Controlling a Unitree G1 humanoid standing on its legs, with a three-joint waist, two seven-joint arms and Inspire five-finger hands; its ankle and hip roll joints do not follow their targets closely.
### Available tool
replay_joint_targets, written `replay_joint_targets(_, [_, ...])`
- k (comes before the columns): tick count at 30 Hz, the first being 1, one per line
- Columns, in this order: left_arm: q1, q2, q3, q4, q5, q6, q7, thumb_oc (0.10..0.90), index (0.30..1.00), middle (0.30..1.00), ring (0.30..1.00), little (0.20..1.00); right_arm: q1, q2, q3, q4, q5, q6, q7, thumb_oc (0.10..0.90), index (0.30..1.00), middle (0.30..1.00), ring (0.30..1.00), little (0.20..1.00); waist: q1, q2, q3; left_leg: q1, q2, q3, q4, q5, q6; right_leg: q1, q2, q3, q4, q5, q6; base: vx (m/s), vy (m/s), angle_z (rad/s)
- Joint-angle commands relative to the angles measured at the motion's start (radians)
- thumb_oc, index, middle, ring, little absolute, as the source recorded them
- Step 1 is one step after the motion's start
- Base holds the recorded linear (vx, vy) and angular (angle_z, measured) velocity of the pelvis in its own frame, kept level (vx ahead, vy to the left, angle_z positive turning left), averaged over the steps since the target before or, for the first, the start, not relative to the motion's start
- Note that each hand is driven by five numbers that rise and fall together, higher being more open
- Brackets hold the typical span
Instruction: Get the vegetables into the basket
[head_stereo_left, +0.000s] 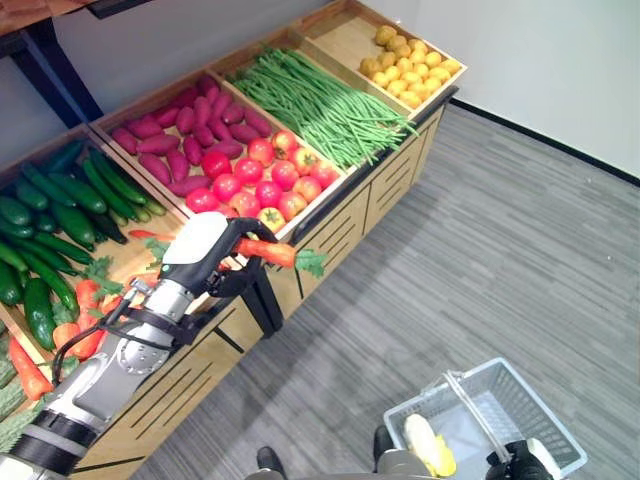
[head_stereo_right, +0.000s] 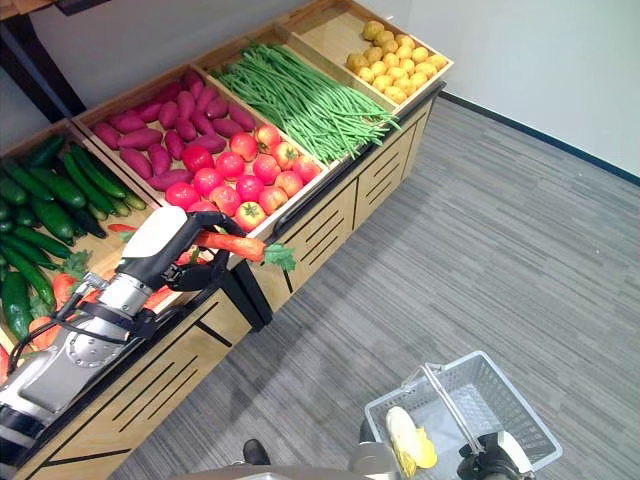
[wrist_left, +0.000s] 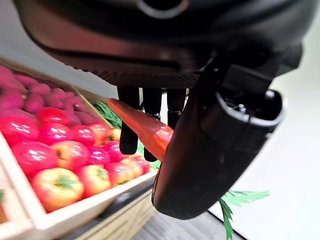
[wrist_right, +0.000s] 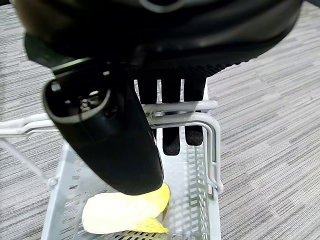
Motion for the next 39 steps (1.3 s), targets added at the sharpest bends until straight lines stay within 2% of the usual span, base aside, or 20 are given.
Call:
replay_joint_targets(1, [-0.115,0.011,0.085,-0.049,-0.06,-0.046,0.065,0.4,0.3,0.3,0.3,0.3,-0.039,-0.103,-0.004,-0.05,0.034,-0.034,-0.08,0.4,0.3,0.3,0.3,0.3,0.018,-0.041,0.009,-0.087,-0.002,-0.225,0.098,-0.016,-0.064,-0.033,0.025,0.055,0.036,-0.039,-0.009,-0.01,-0.067,-0.49])
replay_joint_targets(2, [-0.116,0.01,0.084,-0.053,-0.058,-0.044,0.065,0.4,0.3,0.3,0.3,0.3,-0.056,-0.107,0.002,-0.045,0.038,-0.033,-0.082,0.4,0.3,0.3,0.3,0.3,0.032,-0.041,0.013,-0.105,-0.026,-0.307,0.093,-0.029,-0.057,-0.04,0.029,0.077,0.037,-0.038,-0.012,0.02,-0.067,-1.24])
replay_joint_targets(3, [-0.094,0.014,0.092,-0.05,-0.052,-0.047,0.076,0.4,0.3,0.3,0.3,0.3,-0.079,-0.116,0.016,-0.052,0.037,-0.039,-0.089,0.4,0.3,0.3,0.3,0.3,0.055,-0.037,0.015,-0.132,-0.056,-0.463,0.061,-0.028,-0.044,-0.054,0.044,0.144,0.046,-0.039,-0.014,0.04,-0.042,-1.34])
replay_joint_targets(5, [-0.09,0.018,0.093,-0.049,-0.049,-0.049,0.085,0.4,0.3,0.3,0.3,0.3,-0.092,-0.121,0.028,-0.041,0.03,-0.043,-0.089,0.4,0.3,0.3,0.3,0.3,0.067,-0.035,0.012,-0.156,-0.075,-0.551,0.049,-0.017,-0.041,-0.058,0.053,0.187,0.04,-0.034,-0.012,0.08,-0.003,-0.98])
replay_joint_targets(8, [-0.076,0.025,0.099,-0.064,-0.053,-0.053,0.095,0.4,0.3,0.3,0.3,0.3,-0.112,-0.129,0.049,-0.039,0.027,-0.051,-0.087,0.4,0.3,0.3,0.3,0.3,0.089,-0.03,0.015,-0.189,-0.127,-0.715,0.03,-0.003,-0.042,-0.059,0.072,0.273,0.03,-0.028,-0.007,0.05,0.055,-0.69])
replay_joint_targets(10, [-0.062,0.031,0.11,-0.073,-0.06,-0.061,0.095,0.4,0.3,0.3,0.3,0.3,-0.119,-0.127,0.043,-0.055,0.055,-0.063,-0.084,0.4,0.3,0.3,0.3,0.3,0.09,-0.027,0.017,-0.193,-0.138,-0.72,0.049,-0.012,-0.035,-0.062,0.073,0.315,0.042,-0.031,0.001,0.05,0.119,-1.32])
replay_joint_targets(11, [-0.062,0.031,0.11,-0.073,-0.06,-0.061,0.095,0.4,0.3,0.3,0.3,0.3,-0.119,-0.127,0.043,-0.055,0.055,-0.063,-0.084,0.4,0.3,0.3,0.3,0.3,0.09,-0.027,0.017,-0.193,-0.138,-0.72,0.049,-0.012,-0.035,-0.062,0.073,0.315,0.042,-0.031,0.001,0.09,0.266,-1.02])
replay_joint_targets(13, [-0.052,0.053,0.103,-0.092,-0.068,-0.07,0.073,0.4,0.3,0.3,0.3,0.3,-0.1,-0.118,0.012,-0.105,0.106,-0.078,-0.075,0.4,0.3,0.3,0.3,0.3,0.071,-0.031,0.012,-0.173,-0.148,-0.663,0.062,-0.038,-0.016,-0.062,0.051,0.351,0.047,-0.031,0.019,0.08,0.347,-0.42])
replay_joint_targets(14, [-0.05,0.075,0.096,-0.112,-0.068,-0.075,0.066,0.4,0.3,0.3,0.3,0.3,-0.101,-0.113,0.004,-0.122,0.121,-0.078,-0.071,0.4,0.3,0.3,0.3,0.3,0.063,-0.041,0.01,-0.154,-0.161,-0.624,0.054,-0.059,0.008,-0.075,0.032,0.387,0.045,-0.013,0.039,0.03,0.279,-0.84])
replay_joint_targets(15, [-0.049,0.076,0.097,-0.112,-0.068,-0.075,0.066,0.4,0.3,0.3,0.3,0.3,-0.101,-0.112,0.005,-0.123,0.121,-0.078,-0.071,0.4,0.3,0.3,0.3,0.3,0.07,-0.044,0.01,-0.151,-0.161,-0.616,0.053,-0.059,0.009,-0.076,0.032,0.395,0.045,-0.013,0.04,-0.02,0.278,-1.06])
replay_joint_targets(18, [-0.047,0.107,0.092,-0.127,-0.064,-0.079,0.065,0.4,0.3,0.3,0.3,0.3,-0.1,-0.106,0.013,-0.17,0.111,-0.076,-0.07,0.4,0.3,0.3,0.3,0.3,0.055,-0.061,0.012,-0.135,-0.173,-0.546,0.033,-0.072,0.033,-0.123,0.007,0.437,0.044,0.033,0.08,-0.06,0.238,-0.81])
replay_joint_targets(20, [-0.042,0.12,0.099,-0.125,-0.064,-0.085,0.067,0.4,0.3,0.3,0.3,0.3,-0.108,-0.102,0.02,-0.187,0.103,-0.073,-0.071,0.4,0.3,0.3,0.3,0.3,0.06,-0.073,0.016,-0.127,-0.181,-0.498,0.016,-0.074,0.043,-0.159,-0.007,0.45,0.04,0.069,0.1,-0.09,0.177,-0.58])
replay_joint_targets(21, [-0.04,0.125,0.102,-0.121,-0.063,-0.086,0.066,0.4,0.3,0.3,0.3,0.3,-0.114,-0.098,0.024,-0.188,0.097,-0.072,-0.071,0.4,0.3,0.3,0.3,0.3,0.063,-0.077,0.018,-0.124,-0.182,-0.48,0.011,-0.072,0.046,-0.17,-0.01,0.443,0.045,0.077,0.102,-0.1,0.13,-0.72])
replay_joint_targets(22, [-0.037,0.129,0.106,-0.119,-0.062,-0.085,0.071,0.4,0.3,0.3,0.3,0.3,-0.118,-0.095,0.03,-0.194,0.089,-0.073,-0.077,0.4,0.3,0.3,0.3,0.3,0.071,-0.078,0.026,-0.125,-0.178,-0.462,0.012,-0.07,0.049,-0.187,-0.018,0.4,0.063,0.083,0.094,-0.11,0.083,-0.86])
replay_joint_targets(24, [-0.028,0.136,0.117,-0.114,-0.059,-0.08,0.066,0.4,0.3,0.3,0.3,0.3,-0.12,-0.089,0.038,-0.192,0.073,-0.071,-0.076,0.4,0.3,0.3,0.3,0.3,0.095,-0.066,0.036,-0.117,-0.161,-0.436,0.01,-0.072,0.05,-0.17,-0.051,0.252,0.115,0.046,0.066,-0.12,0.069,-0.87])
replay_joint_targets(25, [-0.021,0.137,0.129,-0.112,-0.056,-0.078,0.064,0.4,0.3,0.3,0.3,0.3,-0.121,-0.087,0.04,-0.192,0.066,-0.071,-0.075,0.4,0.3,0.3,0.3,0.3,0.101,-0.062,0.032,-0.121,-0.155,-0.423,0.009,-0.065,0.048,-0.16,-0.063,0.205,0.129,0.04,0.058,-0.1,0.062,-0.71])
replay_joint_targets(28, [0.002,0.139,0.152,-0.104,-0.058,-0.073,0.061,0.4,0.3,0.3,0.3,0.3,-0.126,-0.083,0.048,-0.171,0.05,-0.07,-0.073,0.4,0.3,0.3,0.3,0.3,0.122,-0.065,0.017,-0.114,-0.139,-0.391,0.001,-0.059,0.044,-0.111,-0.092,0.124,0.141,0.028,0.057,-0.07,-0.004,-0.65])
replay_joint_targets(32, [0.014,0.125,0.154,-0.094,-0.065,-0.069,0.047,0.4,0.3,0.3,0.3,0.3,-0.13,-0.08,0.055,-0.168,0.04,-0.064,-0.072,0.4,0.3,0.3,0.3,0.3,0.142,-0.085,-0.018,-0.101,-0.138,-0.362,-0.014,-0.058,0.032,-0.065,-0.107,0.095,0.063,0.047,0.079,0.01,-0.055,-0.33])
replay_joint_targets(36, [0.021,0.115,0.147,-0.088,-0.064,-0.068,0.04,0.4,0.3,0.3,0.3,0.3,-0.139,-0.087,0.067,-0.182,0.026,-0.061,-0.071,0.4,0.3,0.3,0.3,0.3,0.141,-0.085,-0.032,-0.094,-0.123,-0.347,-0.011,-0.055,0.018,-0.05,-0.093,0.081,-0.001,0.057,0.082,0.02,-0.136,-0.29])
replay_joint_targets(39, [0.004,0.084,0.099,-0.065,-0.074,-0.069,0.029,0.4,0.3,0.3,0.3,0.3,-0.172,-0.12,0.086,-0.203,0.017,-0.062,-0.072,0.4,0.3,0.3,0.3,0.3,0.137,-0.075,-0.043,-0.076,-0.09,-0.338,-0.028,-0.036,-0.006,-0.023,-0.066,0.079,-0.06,0.057,0.074,0.0,-0.194,-0.13])
